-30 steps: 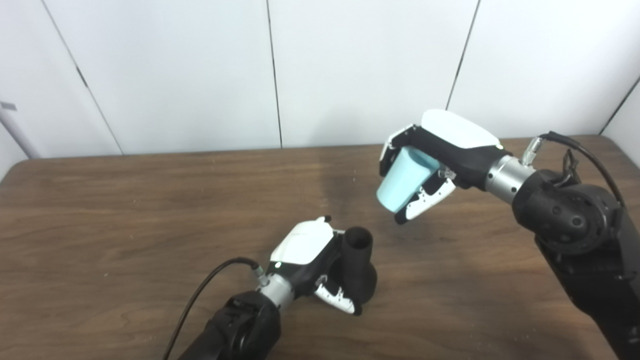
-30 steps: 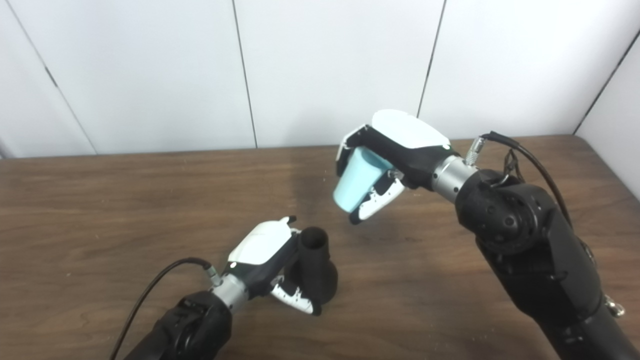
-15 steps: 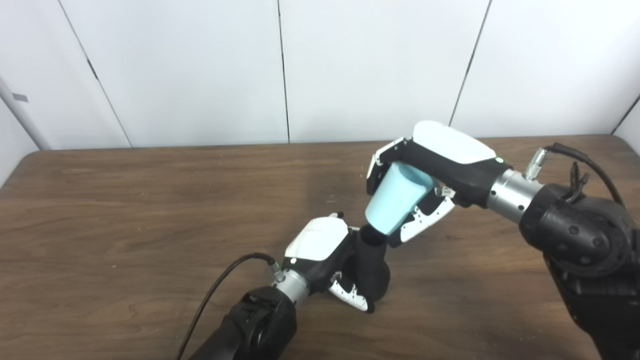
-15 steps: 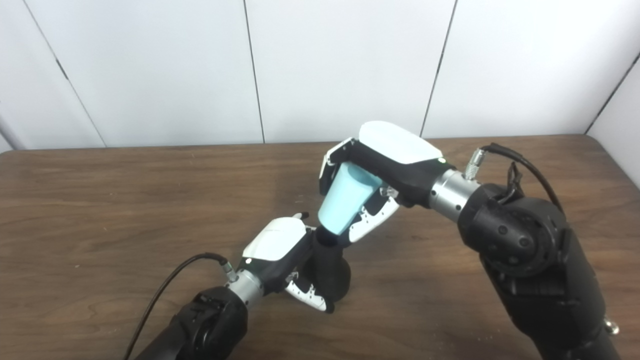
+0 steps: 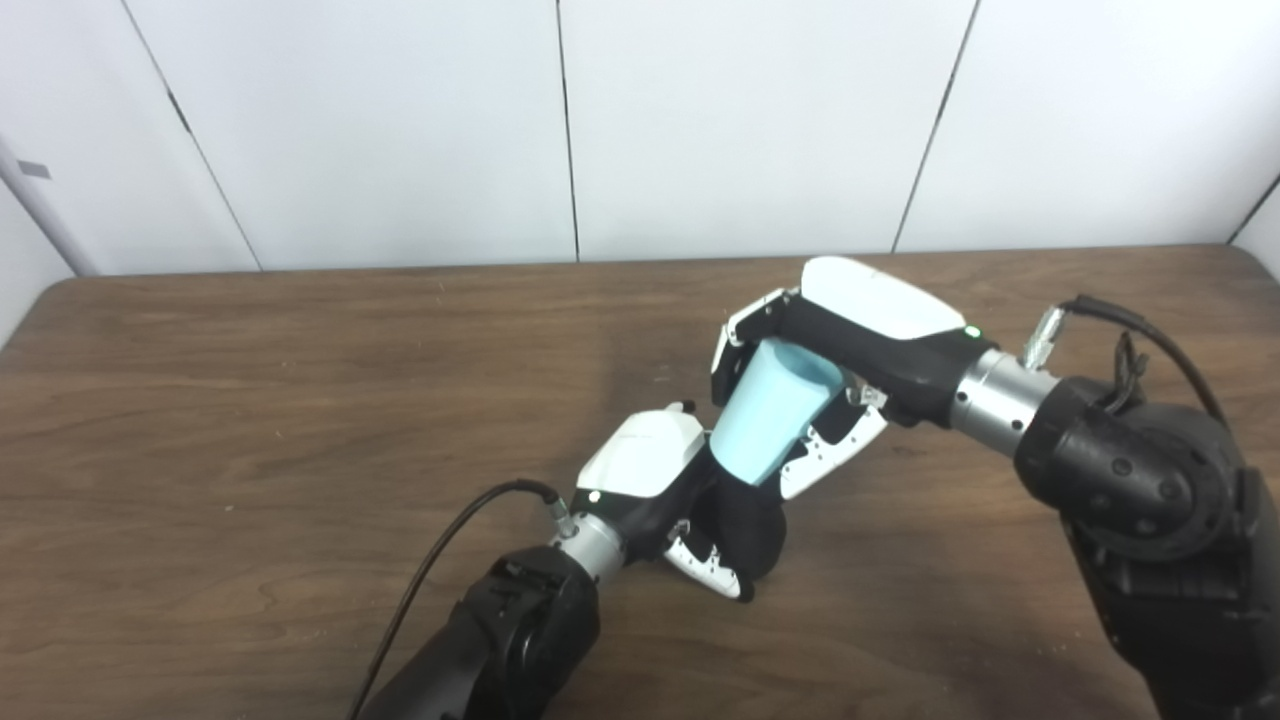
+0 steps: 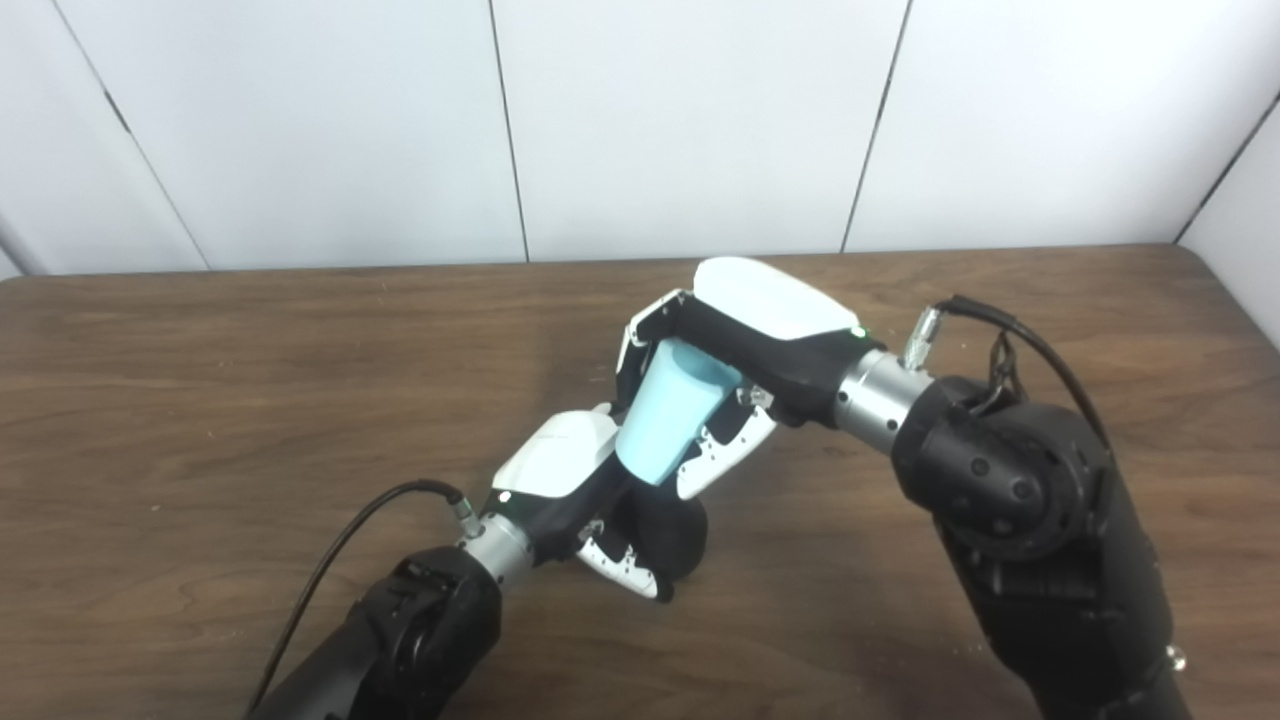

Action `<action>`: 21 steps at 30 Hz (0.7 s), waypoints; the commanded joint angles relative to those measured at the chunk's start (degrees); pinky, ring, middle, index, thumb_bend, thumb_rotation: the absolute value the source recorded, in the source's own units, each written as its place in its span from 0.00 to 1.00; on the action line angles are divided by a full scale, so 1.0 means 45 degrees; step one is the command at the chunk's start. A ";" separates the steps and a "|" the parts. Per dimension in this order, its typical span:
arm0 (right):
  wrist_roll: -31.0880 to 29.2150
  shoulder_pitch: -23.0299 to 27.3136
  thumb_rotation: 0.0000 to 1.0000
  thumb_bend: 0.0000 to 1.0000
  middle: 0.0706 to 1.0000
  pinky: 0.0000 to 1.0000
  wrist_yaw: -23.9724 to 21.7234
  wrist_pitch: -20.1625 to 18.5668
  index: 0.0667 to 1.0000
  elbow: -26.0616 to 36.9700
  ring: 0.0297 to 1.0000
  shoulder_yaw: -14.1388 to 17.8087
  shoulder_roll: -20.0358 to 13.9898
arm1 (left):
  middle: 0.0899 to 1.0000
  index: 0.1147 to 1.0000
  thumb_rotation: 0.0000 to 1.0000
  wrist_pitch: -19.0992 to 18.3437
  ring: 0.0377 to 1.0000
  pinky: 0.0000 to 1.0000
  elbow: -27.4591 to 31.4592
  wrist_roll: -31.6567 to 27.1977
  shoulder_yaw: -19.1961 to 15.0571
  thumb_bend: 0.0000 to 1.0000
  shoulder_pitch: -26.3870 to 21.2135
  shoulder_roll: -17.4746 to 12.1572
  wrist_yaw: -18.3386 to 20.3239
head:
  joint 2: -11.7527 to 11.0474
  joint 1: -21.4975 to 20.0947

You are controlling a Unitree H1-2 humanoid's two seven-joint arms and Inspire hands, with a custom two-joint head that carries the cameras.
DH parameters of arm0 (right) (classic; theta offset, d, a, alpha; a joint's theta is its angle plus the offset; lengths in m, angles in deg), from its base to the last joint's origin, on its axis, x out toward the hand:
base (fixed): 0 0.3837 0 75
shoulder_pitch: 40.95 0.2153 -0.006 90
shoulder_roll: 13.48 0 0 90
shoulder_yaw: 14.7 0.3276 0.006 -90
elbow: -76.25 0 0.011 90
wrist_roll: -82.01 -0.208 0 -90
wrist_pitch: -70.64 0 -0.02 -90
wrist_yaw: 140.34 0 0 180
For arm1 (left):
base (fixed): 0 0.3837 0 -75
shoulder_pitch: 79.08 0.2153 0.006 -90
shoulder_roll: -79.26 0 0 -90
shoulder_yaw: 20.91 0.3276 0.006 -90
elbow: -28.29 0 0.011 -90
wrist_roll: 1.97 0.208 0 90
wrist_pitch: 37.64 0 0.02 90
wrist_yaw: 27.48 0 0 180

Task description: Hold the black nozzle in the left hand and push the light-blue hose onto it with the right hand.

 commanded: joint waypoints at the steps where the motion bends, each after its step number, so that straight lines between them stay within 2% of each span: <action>1: 0.0005 0.0248 0.00 0.50 0.47 0.30 0.0089 -0.0061 0.48 0.0417 0.40 0.0056 0.0131 | 0.47 0.38 0.00 -0.0363 0.76 1.00 -0.1007 0.0285 0.0929 0.52 0.0964 -0.0460 0.1930 | 0.0027 0.0011; 9: -0.0055 0.0359 0.00 0.50 0.47 0.30 0.0038 -0.0060 0.48 0.0438 0.40 0.0060 0.0169 | 0.47 0.38 0.00 -0.0329 0.72 1.00 -0.0853 0.0185 0.0854 0.52 0.1080 -0.0586 0.1954 | 0.0100 -0.0130; 21: 0.0162 0.1577 0.00 0.50 0.47 0.30 -0.0578 -0.0070 0.48 0.0757 0.40 0.1196 0.0376 | 0.44 0.41 0.00 -0.0039 0.66 1.00 -0.0775 -0.0163 0.0676 0.52 0.1289 -0.0837 0.1774 | 0.0107 -0.0264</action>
